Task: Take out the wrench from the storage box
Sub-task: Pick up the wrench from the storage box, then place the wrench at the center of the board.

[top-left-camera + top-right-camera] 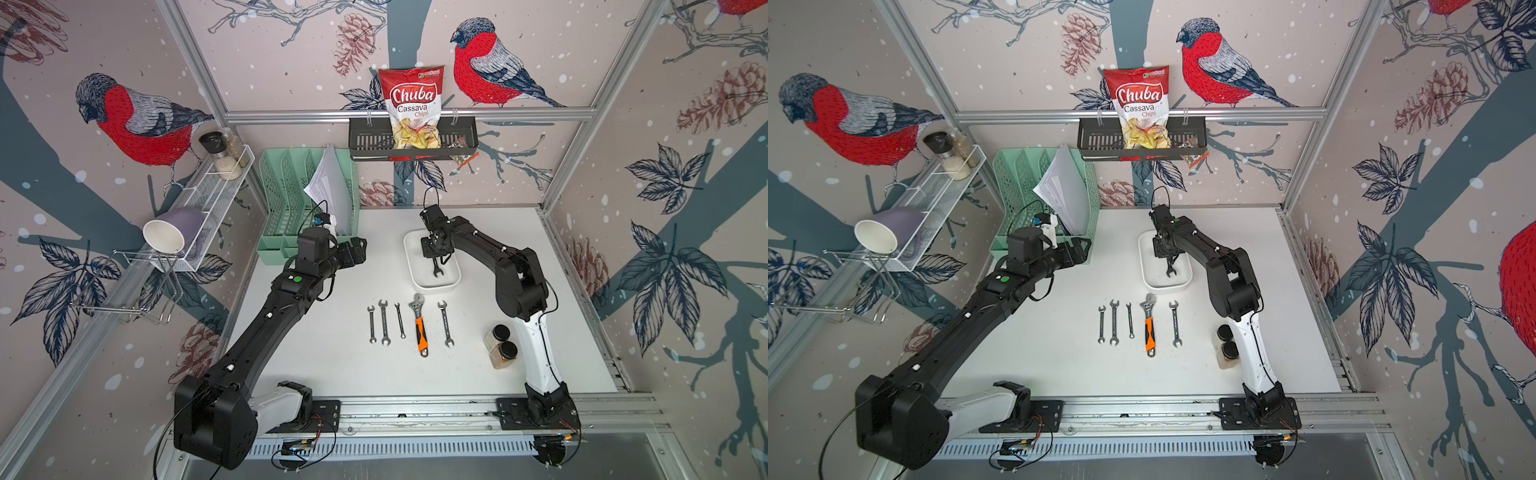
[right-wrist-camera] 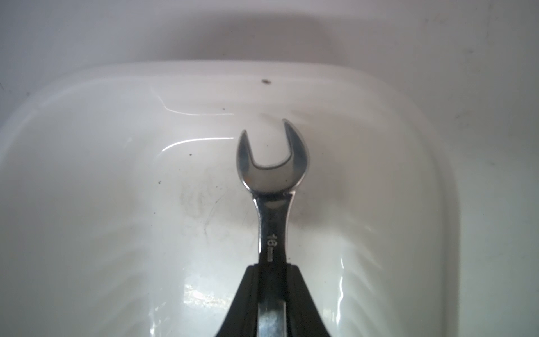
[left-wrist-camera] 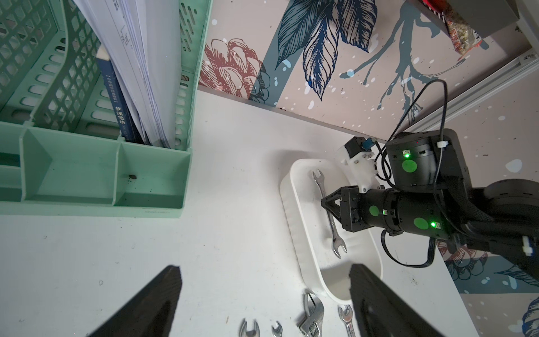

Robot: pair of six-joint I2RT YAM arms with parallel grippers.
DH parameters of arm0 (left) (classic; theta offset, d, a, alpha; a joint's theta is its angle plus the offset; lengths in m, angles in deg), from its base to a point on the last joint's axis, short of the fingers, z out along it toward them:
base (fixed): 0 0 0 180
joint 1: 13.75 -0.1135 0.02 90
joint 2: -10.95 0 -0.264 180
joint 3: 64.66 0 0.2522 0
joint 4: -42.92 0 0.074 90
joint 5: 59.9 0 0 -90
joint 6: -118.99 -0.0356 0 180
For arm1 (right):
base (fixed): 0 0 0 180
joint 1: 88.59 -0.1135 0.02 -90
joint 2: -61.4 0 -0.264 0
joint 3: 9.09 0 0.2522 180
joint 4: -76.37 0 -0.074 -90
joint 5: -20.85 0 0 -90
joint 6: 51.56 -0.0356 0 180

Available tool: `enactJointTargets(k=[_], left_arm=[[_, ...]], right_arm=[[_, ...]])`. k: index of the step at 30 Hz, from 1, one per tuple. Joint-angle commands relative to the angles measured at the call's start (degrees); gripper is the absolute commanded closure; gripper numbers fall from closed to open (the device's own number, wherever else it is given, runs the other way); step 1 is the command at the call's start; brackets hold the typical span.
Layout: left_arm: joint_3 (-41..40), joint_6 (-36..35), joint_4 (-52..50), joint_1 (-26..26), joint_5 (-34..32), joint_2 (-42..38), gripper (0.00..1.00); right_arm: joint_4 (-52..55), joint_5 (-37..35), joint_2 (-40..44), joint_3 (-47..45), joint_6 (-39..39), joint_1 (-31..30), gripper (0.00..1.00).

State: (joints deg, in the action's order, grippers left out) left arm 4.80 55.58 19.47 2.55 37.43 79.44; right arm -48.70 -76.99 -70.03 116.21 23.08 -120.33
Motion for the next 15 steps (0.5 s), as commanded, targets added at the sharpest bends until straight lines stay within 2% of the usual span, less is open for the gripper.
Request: enactJointTargets(k=[1,15], left_arm=[[-0.2,-0.3,1.5,0.0,0.5,-0.4,0.06],[-0.4,-0.2,1.5,-0.3,0.2,-1.2,0.06]], right_arm=[[1.7,-1.4,-0.4,2.5,0.3,-0.3,0.80],[7.4,-2.8,0.0,10.9,1.3,-0.8,0.80]])
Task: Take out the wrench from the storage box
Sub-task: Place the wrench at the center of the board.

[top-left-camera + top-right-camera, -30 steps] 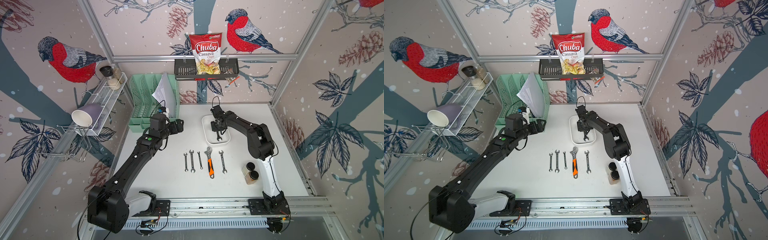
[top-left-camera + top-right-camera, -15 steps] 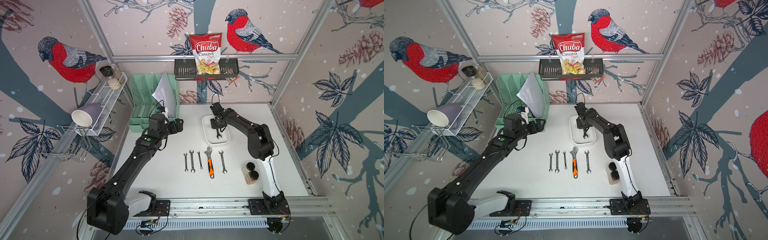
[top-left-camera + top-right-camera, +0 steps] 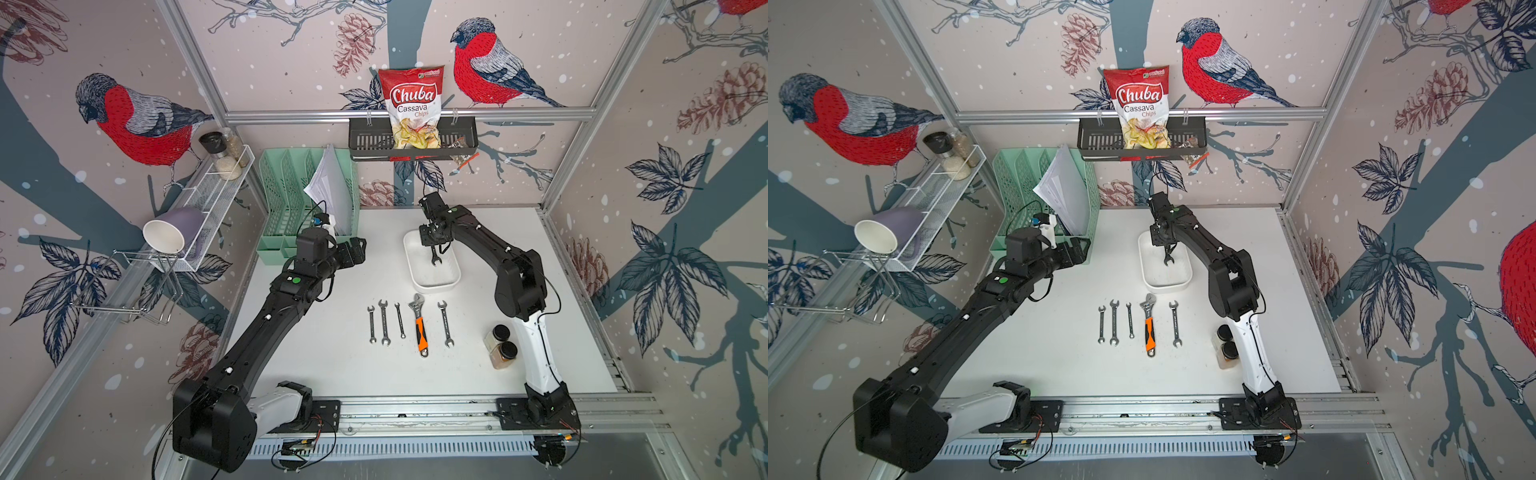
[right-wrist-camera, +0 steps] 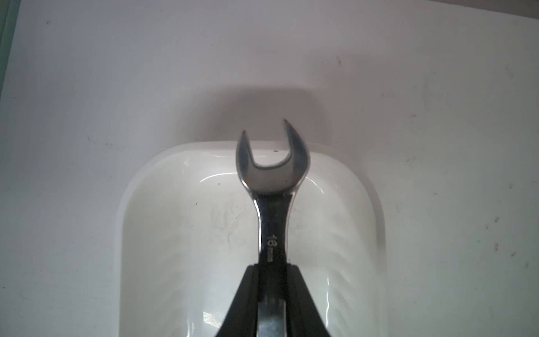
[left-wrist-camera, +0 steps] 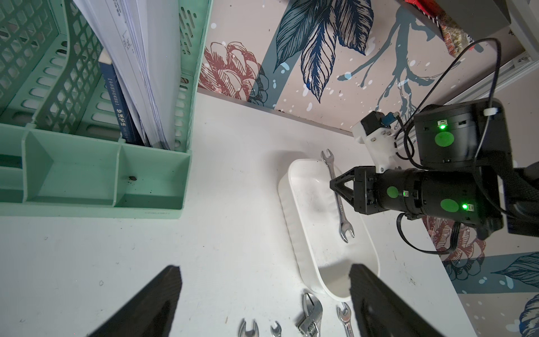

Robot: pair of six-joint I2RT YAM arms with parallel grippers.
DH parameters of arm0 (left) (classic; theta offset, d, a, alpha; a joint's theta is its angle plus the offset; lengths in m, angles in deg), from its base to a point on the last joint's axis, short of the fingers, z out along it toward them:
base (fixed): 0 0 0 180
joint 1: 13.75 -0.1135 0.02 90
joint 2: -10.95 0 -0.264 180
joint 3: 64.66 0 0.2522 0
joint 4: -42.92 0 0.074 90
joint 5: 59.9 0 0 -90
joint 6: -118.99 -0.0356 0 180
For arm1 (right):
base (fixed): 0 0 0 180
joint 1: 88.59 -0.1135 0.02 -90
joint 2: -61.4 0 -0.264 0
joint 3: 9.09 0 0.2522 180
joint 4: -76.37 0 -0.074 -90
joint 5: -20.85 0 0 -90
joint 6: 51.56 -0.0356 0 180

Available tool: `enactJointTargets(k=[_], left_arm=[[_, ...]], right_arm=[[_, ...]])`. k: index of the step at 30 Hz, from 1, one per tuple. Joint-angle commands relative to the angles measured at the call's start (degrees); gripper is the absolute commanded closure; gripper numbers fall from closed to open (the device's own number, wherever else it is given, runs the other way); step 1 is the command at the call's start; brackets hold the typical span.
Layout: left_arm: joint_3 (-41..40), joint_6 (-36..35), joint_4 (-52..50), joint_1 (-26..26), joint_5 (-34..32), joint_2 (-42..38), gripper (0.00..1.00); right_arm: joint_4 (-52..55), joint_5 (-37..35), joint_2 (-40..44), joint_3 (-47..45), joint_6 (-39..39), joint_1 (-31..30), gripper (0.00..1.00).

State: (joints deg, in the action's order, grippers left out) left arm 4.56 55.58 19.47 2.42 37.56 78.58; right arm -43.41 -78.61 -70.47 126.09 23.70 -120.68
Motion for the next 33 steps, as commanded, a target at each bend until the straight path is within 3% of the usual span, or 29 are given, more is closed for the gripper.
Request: enactJointTargets(k=[1,17,33], left_arm=[[-0.2,-0.3,1.5,-0.1,0.1,-0.5,0.06],[0.2,-0.4,1.1,-0.3,0.0,-1.9,0.06],[-0.2,-0.3,1.4,-0.1,0.9,-4.1,0.05]], right_arm=[[2.3,-1.2,0.8,1.2,0.6,-0.6,0.80],[5.8,-5.1,13.9,-7.2,-2.3,-5.7,0.80],[4.7,-8.5,39.7,-40.8,-17.1,-15.1,0.80]])
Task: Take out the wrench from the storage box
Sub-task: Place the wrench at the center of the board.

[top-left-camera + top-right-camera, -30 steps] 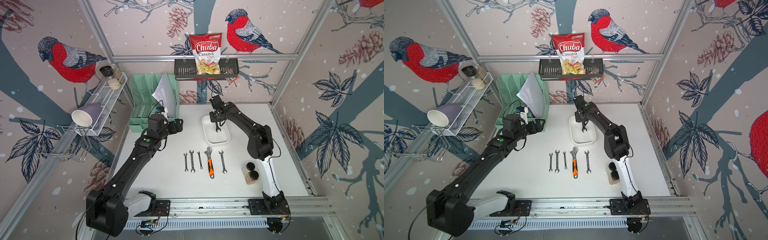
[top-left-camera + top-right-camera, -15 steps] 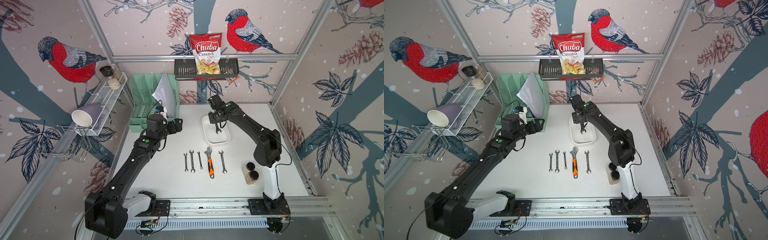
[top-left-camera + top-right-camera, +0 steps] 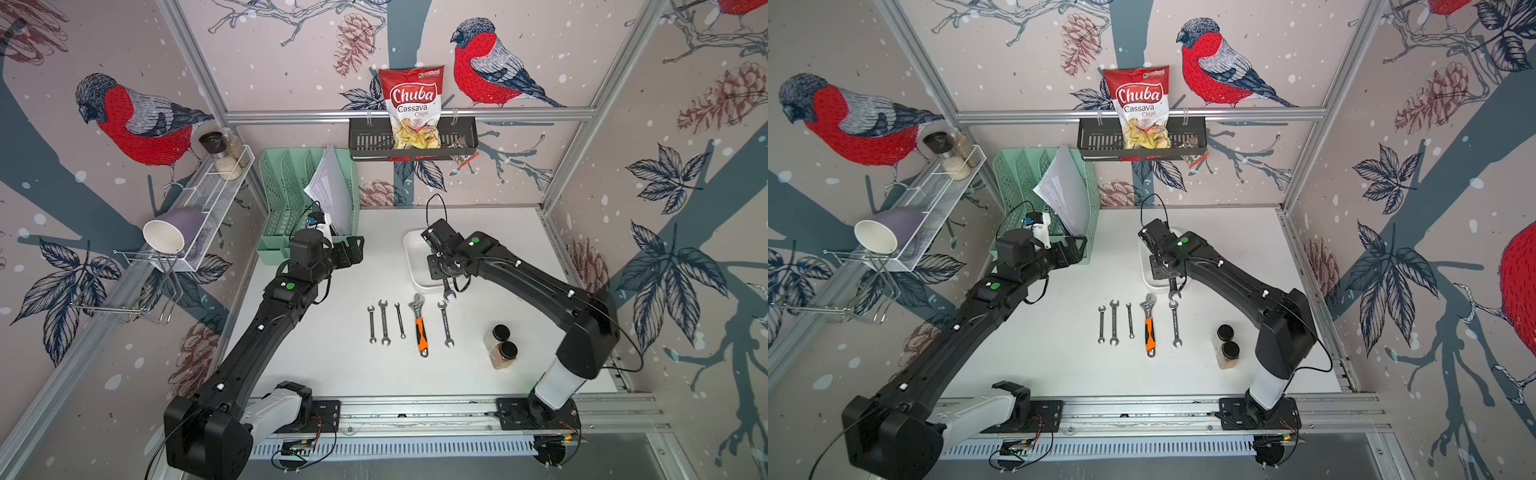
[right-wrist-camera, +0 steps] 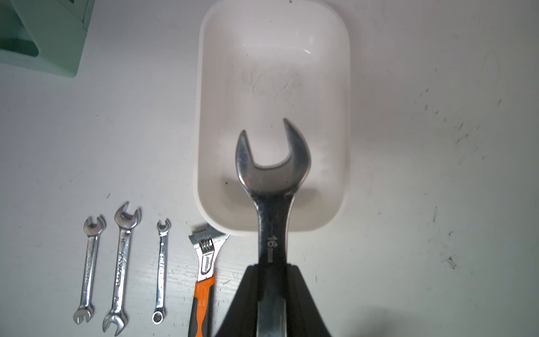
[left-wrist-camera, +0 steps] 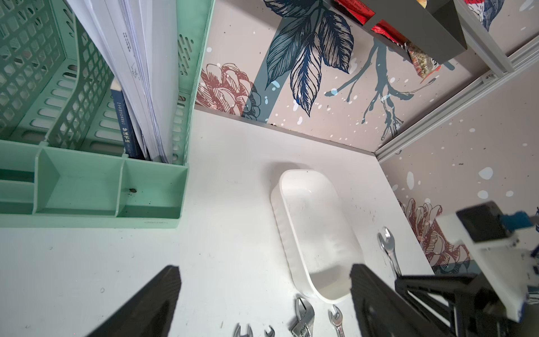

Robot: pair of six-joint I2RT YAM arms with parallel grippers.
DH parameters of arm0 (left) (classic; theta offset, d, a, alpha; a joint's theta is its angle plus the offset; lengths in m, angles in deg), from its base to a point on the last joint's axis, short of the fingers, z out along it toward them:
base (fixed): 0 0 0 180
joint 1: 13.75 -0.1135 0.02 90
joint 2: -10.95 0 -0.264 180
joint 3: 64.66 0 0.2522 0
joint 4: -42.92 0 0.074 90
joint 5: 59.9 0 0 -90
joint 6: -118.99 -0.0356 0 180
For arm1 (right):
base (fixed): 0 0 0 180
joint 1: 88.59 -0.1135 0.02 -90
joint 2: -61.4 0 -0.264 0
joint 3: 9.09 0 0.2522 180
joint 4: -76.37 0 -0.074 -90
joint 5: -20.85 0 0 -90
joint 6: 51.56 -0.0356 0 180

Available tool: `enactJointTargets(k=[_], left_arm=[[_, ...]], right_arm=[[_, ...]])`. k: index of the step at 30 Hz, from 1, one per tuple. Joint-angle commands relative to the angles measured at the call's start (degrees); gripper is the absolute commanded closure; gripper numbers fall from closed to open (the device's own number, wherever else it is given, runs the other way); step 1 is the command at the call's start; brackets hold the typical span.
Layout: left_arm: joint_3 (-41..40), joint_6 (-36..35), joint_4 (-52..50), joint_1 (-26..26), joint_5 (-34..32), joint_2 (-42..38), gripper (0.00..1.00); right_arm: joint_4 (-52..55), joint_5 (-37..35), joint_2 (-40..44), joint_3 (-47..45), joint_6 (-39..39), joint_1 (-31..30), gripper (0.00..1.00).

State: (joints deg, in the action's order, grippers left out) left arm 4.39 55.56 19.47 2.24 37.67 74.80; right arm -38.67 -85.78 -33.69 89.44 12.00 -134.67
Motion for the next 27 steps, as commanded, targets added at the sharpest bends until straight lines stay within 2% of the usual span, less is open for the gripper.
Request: enactJointTargets(k=[1,7,13,19,27], left_arm=[[-0.1,-0.4,1.4,0.1,0.7,-0.3,0.05],[-0.1,-0.5,1.3,0.7,0.2,-0.4,0.05],[0.1,-0.9,0.8,1.6,-1.4,-0.5,0.05],[-0.1,-1.0,0.8,1.8,-2.1,-0.5,0.05],[-0.1,-1.2,0.7,1.8,-2.6,-0.1,0.05]], right_arm=[[-0.3,-1.2,4.3,-6.5,-6.7,-1.7,0.79],[-4.2,0.3,10.0,-18.9,-10.2,-2.9,0.79],[-9.1,1.4,9.5,-26.4,-9.1,-1.2,0.79],[-14.2,3.0,7.3,-30.2,-6.0,1.9,0.80],[-17.7,3.6,2.2,-30.4,-2.7,3.7,0.80]])
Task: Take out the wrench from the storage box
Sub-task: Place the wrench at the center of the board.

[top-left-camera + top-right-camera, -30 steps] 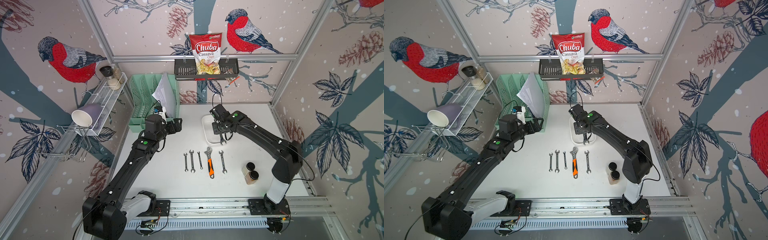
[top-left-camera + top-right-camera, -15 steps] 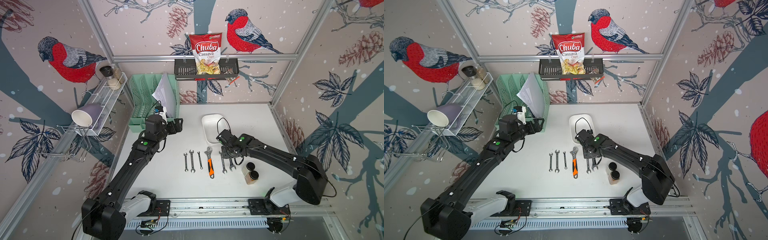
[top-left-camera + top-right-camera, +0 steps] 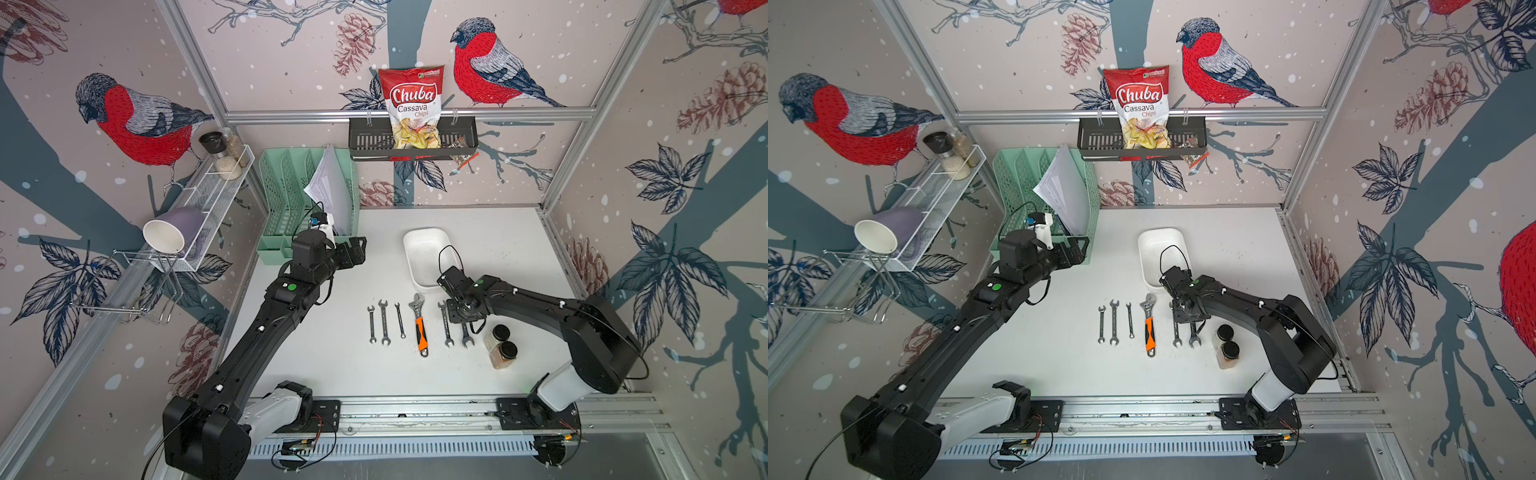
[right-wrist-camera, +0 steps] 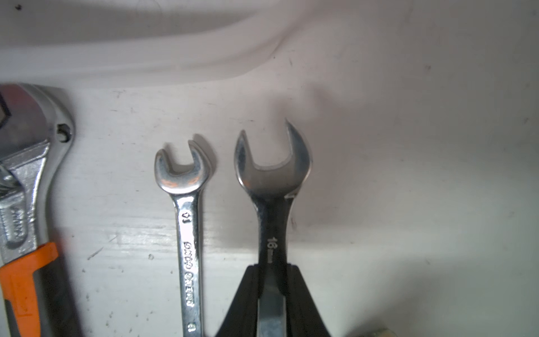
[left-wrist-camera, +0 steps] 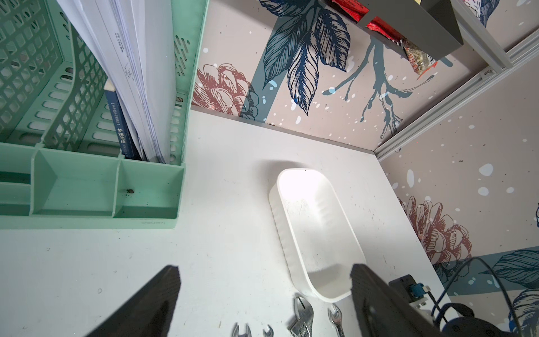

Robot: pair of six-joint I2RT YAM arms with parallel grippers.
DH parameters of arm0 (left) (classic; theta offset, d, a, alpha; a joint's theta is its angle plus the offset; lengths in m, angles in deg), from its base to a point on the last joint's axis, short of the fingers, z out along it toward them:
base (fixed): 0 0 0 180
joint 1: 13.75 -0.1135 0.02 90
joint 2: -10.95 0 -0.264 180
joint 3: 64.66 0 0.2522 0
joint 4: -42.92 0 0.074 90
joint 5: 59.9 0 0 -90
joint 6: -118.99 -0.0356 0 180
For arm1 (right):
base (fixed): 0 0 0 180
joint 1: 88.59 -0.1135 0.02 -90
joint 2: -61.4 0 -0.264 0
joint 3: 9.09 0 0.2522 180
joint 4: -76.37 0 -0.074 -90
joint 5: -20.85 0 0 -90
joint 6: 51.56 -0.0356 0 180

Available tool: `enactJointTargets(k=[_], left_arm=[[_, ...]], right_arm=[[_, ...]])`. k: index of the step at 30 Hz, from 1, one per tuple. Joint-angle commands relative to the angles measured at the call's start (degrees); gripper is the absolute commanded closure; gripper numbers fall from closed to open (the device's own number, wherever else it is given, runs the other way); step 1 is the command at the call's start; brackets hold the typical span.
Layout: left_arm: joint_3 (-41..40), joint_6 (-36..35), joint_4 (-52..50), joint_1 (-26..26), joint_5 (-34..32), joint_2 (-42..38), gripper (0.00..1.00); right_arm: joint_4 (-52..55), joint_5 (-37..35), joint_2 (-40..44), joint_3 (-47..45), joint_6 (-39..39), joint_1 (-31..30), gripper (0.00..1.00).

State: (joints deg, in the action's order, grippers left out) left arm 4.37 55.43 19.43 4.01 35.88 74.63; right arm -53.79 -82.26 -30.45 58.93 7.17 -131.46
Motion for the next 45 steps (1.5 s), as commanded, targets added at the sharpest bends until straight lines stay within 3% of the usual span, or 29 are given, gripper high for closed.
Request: enactJointTargets(k=[1,14,27,33,36,40,41,45], left_arm=[[-0.1,-1.1,0.8,0.0,-0.8,0.1,0.05],[-0.1,-1.4,0.6,0.1,-1.4,0.5,0.05],[0.0,-1.6,0.4,0.0,-2.8,0.6,0.05],[-0.6,-3.2,1.7,0.8,-9.5,-0.5,0.04],[-3.3,0.8,5.4,0.6,-13.4,-0.7,0.03],[-9.7,9.2,14.5,-2.6,-14.0,0.3,0.03],[-10.3,9.0,16.1,-3.5,-14.3,0.7,0.04],[-12.3,0.8,18.4,-3.6,-20.1,1.8,0.03]], right_arm=[[-2.8,0.0,-1.5,0.1,2.5,0.7,0.80],[-5.5,0.5,-5.0,-0.5,4.5,2.7,0.78],[-1.6,-0.4,-0.3,3.2,3.7,2.0,0.57],[-1.6,-6.7,9.1,7.3,4.2,-0.6,0.47],[-9.8,-13.9,17.7,4.7,6.9,-0.3,0.39],[-32.1,-19.3,28.9,-3.7,14.6,2.4,0.16],[-39.8,-21.8,31.9,-7.2,16.8,3.3,0.02],[-62.5,-21.3,39.5,-20.1,28.1,8.6,0.00]])
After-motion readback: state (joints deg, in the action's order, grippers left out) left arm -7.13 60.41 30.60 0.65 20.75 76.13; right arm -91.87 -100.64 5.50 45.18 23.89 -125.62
